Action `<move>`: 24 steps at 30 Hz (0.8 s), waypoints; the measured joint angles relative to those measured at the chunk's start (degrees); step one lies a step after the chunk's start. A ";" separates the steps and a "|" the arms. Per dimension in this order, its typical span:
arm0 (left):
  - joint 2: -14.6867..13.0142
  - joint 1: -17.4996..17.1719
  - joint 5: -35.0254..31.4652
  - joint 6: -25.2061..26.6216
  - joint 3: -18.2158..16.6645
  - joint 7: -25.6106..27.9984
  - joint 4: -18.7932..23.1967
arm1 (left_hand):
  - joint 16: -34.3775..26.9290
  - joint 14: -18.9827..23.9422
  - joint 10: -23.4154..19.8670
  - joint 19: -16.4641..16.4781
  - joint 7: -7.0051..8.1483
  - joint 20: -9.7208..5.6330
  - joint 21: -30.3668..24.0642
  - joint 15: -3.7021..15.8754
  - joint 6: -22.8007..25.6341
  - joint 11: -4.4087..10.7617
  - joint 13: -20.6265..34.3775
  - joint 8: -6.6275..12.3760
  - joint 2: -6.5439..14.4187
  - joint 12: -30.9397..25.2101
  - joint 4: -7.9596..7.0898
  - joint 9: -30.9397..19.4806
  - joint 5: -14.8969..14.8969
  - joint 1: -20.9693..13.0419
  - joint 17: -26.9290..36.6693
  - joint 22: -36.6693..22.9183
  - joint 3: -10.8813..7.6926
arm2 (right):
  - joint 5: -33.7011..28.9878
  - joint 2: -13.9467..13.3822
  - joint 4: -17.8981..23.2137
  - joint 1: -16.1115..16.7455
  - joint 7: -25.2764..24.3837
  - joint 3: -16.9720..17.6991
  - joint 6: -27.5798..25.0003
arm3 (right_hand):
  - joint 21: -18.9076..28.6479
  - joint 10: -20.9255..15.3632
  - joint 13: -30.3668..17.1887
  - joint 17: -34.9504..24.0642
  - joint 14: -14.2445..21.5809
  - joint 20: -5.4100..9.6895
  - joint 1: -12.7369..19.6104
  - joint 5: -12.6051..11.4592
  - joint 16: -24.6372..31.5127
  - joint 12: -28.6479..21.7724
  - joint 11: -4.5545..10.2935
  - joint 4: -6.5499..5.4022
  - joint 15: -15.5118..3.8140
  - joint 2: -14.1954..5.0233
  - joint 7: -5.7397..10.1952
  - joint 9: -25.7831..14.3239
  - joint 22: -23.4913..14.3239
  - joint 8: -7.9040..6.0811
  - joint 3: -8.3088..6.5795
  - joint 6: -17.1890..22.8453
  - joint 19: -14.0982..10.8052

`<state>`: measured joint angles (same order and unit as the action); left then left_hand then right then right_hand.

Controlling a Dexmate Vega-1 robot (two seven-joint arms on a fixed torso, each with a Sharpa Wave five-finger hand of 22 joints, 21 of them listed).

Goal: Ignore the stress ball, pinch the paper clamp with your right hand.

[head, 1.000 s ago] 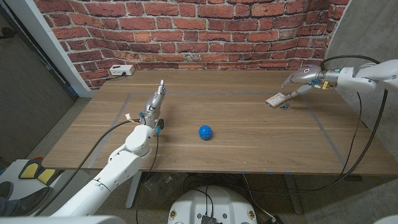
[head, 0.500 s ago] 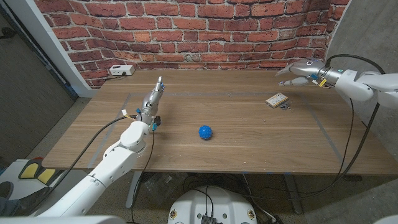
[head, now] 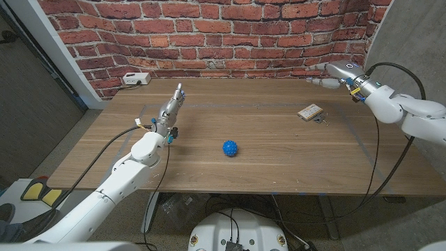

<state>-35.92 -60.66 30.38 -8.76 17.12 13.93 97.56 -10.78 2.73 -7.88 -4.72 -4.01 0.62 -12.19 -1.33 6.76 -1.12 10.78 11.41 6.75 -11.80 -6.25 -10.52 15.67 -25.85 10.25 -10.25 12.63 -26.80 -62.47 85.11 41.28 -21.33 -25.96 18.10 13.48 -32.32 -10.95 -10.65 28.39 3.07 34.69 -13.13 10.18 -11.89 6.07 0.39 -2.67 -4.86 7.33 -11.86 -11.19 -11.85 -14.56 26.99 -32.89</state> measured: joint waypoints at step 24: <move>-1.81 1.99 1.63 -5.72 -1.28 -6.99 -3.81 | -0.29 2.23 -2.32 3.19 -0.11 -0.52 -0.84 0.26 2.17 -0.60 0.00 0.30 0.00 -0.35 0.08 0.00 0.00 0.00 0.00 0.00 0.40 | 25.17 13.73 10.42 11.90 -2.39 11.08 -4.36 | -0.67 -4.66 -0.83 -0.01 -1.98 -1.63 -1.54 2.34 0.50 -3.18 -3.84 0.94 1.22 -1.99 -4.88 -0.12 -0.01 -0.68 -1.26 2.18 3.07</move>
<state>-37.72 -58.67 32.01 -14.48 15.84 6.94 93.76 -11.07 4.96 -10.20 -1.53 -4.11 0.10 -13.03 -1.08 8.92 -1.72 10.78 11.71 6.75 -12.16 -6.16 -10.52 15.67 -25.85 10.25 -10.25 13.03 -1.63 -48.74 95.53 53.18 -23.72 -14.88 13.74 12.81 -36.98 -11.79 -10.66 26.41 1.44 33.15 -10.80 10.67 -15.07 2.22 1.34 -1.45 -6.85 2.44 -11.98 -11.20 -12.53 -15.82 29.17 -29.81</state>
